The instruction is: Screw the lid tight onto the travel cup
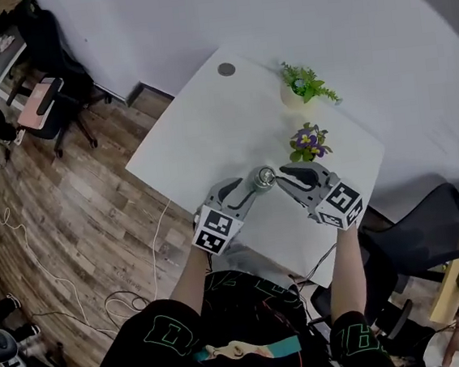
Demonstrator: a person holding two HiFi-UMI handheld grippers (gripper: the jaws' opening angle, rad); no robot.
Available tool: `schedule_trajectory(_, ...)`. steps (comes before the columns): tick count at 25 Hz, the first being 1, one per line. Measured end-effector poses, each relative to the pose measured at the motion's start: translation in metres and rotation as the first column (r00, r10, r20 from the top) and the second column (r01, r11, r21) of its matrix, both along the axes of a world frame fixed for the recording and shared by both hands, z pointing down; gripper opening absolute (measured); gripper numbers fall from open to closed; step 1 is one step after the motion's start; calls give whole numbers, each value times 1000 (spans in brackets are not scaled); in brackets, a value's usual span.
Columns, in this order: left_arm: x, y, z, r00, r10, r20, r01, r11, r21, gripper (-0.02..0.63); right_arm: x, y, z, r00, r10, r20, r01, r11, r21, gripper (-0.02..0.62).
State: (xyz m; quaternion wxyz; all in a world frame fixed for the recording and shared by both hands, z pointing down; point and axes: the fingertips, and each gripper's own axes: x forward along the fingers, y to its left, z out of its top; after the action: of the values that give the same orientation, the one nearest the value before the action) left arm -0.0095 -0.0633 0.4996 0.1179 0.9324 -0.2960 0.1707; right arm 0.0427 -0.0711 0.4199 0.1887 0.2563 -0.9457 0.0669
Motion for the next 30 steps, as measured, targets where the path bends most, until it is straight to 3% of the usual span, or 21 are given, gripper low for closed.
schedule_trajectory(5, 7, 2, 14, 999, -14, 52, 15, 1000, -18, 207, 1, 9, 20, 995, -101, 7, 102, 994, -40, 145)
schedule_trajectory(13, 13, 10, 39, 988, 7, 154, 0, 999, -47, 279, -3, 8, 47, 991, -133, -10, 132, 990, -56, 245)
schedule_trajectory(21, 26, 0, 48, 977, 56, 205, -49, 998, -38, 328, -5, -4, 56, 995, -99, 28, 100, 994, -35, 255)
schedule_trajectory(30, 34, -9, 59, 973, 73, 220, -63, 997, -54, 330, -15, -5, 64, 993, -111, 32, 111, 993, -25, 227)
